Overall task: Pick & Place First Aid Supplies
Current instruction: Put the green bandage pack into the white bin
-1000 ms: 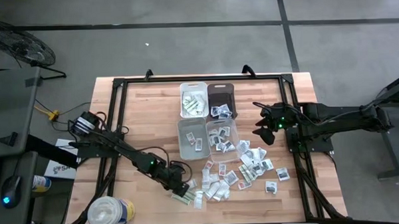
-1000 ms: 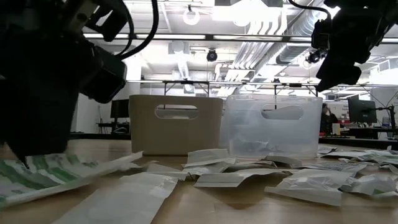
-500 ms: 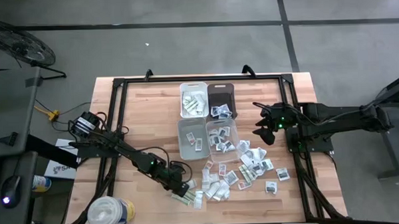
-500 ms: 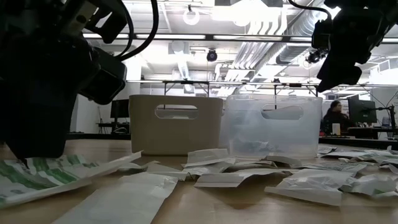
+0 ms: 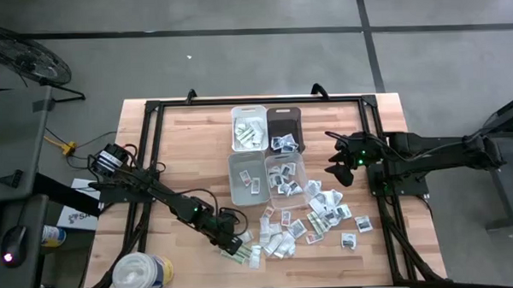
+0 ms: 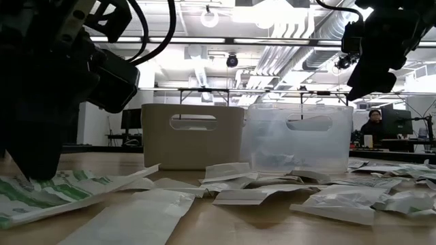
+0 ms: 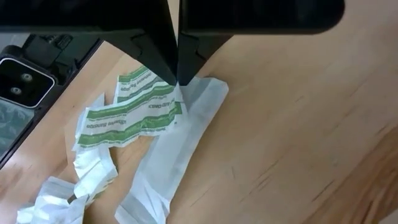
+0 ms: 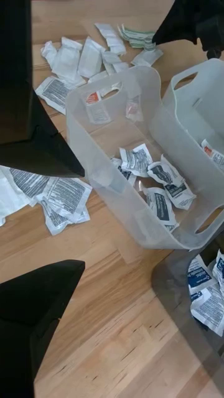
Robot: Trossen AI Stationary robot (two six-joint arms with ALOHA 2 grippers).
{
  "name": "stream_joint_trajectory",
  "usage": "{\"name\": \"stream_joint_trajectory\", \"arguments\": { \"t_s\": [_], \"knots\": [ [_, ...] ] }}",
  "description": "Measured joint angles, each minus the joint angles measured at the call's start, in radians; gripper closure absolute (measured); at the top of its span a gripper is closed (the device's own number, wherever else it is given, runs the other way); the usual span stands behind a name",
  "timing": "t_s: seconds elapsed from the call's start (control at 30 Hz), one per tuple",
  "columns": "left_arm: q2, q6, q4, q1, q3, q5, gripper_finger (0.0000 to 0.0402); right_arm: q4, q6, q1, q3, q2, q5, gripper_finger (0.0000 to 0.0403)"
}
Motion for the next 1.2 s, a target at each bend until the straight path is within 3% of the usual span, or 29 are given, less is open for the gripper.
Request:
{"name": "stream_joint_trajectory", "arguments": {
  "t_s": [0.4, 0.77, 1.2],
  "knots": [
    [-0.038, 0.041, 0.046, 0.000, 0.000, -0.008, 0.0401, 0.000, -0.003, 0.000, 0.000, 0.000, 0.000, 0.0181],
    [-0.121, 0.093, 0.022, 0.000, 0.026, -0.141, 0.0401, -0.001, -0.023, 0.000, 0.000, -0.001, 0.000, 0.0181],
    [-0.120, 0.134, 0.020, 0.001, 0.087, -0.338, 0.0401, 0.007, -0.026, 0.000, 0.000, -0.001, 0.001, 0.0181]
  ]
}}
